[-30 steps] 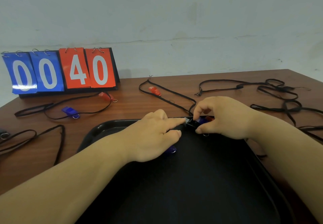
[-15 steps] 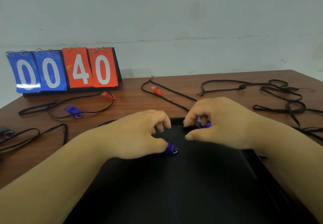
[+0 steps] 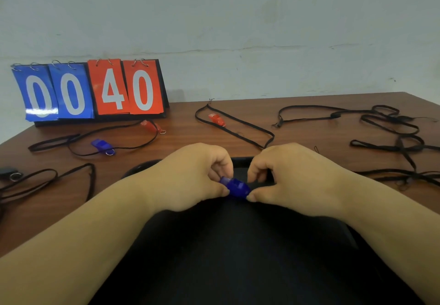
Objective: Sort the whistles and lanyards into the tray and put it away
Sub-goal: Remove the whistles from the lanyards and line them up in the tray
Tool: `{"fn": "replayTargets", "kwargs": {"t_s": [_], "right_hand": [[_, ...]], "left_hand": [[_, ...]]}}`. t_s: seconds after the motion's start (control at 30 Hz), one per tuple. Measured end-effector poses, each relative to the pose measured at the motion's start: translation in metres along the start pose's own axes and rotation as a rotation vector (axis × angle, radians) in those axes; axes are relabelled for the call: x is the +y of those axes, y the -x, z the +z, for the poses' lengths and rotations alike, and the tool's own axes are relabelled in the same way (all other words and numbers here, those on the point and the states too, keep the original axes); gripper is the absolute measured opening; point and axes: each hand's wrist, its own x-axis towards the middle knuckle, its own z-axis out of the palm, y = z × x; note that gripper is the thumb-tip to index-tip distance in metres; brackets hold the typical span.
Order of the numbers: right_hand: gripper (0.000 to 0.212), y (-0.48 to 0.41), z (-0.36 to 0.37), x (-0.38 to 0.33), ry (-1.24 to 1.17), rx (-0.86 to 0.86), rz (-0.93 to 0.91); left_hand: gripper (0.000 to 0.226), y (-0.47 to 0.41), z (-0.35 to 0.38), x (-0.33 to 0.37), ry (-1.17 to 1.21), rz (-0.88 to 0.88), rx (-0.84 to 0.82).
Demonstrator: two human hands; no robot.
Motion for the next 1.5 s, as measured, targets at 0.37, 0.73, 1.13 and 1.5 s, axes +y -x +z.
{"fn": "replayTargets", "kwargs": {"t_s": [0.37,0.73,1.13,1.5], "right_hand": [[0.011,-0.002,-0.005,0.009,0.044,0.073,0.064],[0.015,-0.01,-0.004,0.015,0.059,0.109,0.115],[0.019,-0.018,0.001,0.023,0.069,0.147,0.154],[0.022,-0.016,-0.003,0.023,0.022,0.146,0.126]], "left_hand": [[0.023,-0.009,0.013,0.002,-0.104,0.071,0.092],[0.044,-0.007,0.014,-0.003,-0.161,0.122,0.061],[0.05,-0.008,0.013,-0.004,-0.172,0.106,0.057],[0.052,-0.009,0.014,-0.004,-0.177,0.104,0.055]]}}
